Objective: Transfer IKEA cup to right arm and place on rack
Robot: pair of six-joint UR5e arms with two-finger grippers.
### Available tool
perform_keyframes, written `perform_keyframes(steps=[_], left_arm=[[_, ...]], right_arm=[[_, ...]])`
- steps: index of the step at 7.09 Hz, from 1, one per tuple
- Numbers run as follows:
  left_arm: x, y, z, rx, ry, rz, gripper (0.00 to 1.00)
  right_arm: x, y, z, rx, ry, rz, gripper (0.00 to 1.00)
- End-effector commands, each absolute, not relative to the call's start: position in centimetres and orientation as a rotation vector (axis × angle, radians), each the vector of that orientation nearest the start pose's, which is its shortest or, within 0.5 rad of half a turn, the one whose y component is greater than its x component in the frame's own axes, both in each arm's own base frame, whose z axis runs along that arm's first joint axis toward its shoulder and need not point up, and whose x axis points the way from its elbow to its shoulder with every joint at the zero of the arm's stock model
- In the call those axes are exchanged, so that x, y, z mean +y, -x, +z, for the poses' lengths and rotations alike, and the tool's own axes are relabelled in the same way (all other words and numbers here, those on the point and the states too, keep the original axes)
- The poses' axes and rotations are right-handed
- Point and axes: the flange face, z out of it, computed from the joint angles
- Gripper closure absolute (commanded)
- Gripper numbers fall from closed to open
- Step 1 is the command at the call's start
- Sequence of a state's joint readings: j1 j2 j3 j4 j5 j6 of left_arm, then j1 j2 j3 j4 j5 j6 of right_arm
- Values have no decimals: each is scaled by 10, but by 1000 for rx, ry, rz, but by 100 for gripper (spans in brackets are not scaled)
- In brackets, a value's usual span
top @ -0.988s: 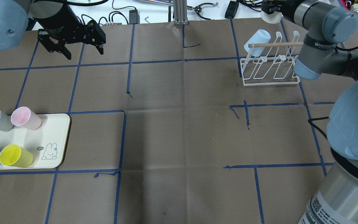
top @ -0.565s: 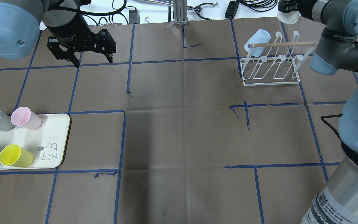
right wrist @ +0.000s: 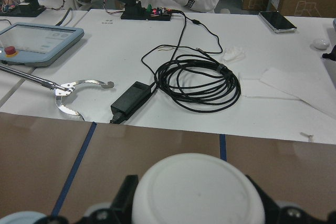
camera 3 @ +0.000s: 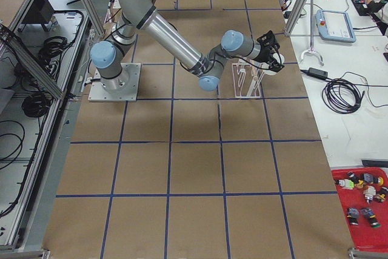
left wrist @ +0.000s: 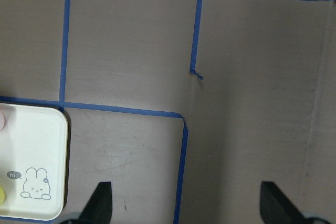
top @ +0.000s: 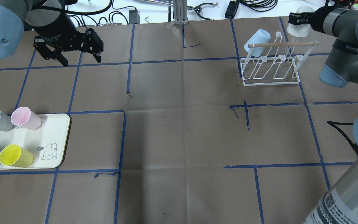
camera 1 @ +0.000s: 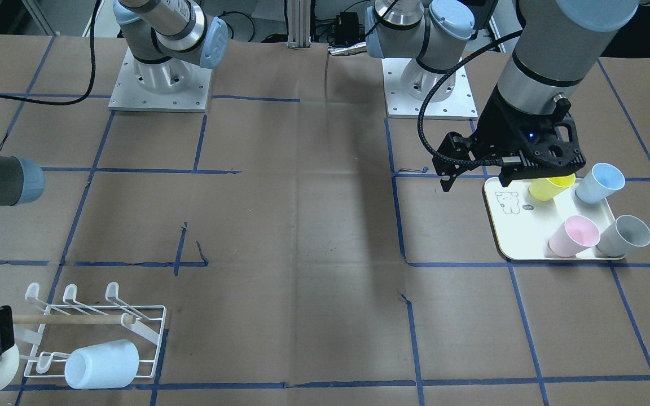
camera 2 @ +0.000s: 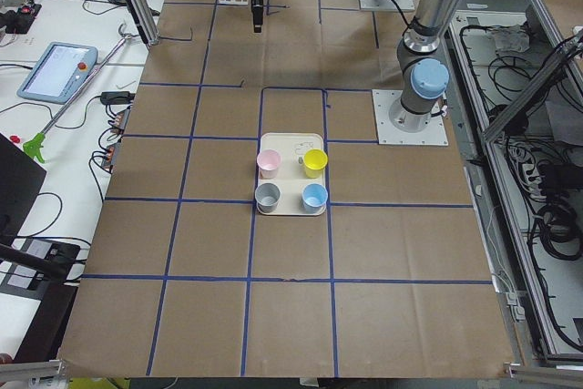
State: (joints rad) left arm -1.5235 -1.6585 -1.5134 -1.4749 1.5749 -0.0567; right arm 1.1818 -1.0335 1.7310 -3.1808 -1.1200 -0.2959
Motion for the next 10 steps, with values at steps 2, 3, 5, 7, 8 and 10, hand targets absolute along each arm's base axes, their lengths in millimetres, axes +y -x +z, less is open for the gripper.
perform_keyframes(steps=[2, 3, 5, 7, 8, 10], left_arm=[[-540, 107, 482, 3136, 97, -103, 0], [-541, 107, 481, 3137, 58, -101, 0], [-541, 109, 481, 3141, -12, -101, 0], [-542, 109, 481, 3142, -34, -102, 0], [-541, 109, 481, 3141, -70, -104, 0], [-541, 109, 482, 3141, -70, -106, 0]], right_arm=[[-662, 82, 288, 2693, 163, -1417, 1], [-661, 82, 284, 2698, 161, -1401, 0], [-661, 82, 287, 2694, 151, -1396, 0], [-660, 77, 304, 2682, 162, -1431, 0], [-654, 73, 329, 2675, 168, -1447, 0], [-637, 53, 390, 2782, 96, -1111, 0]])
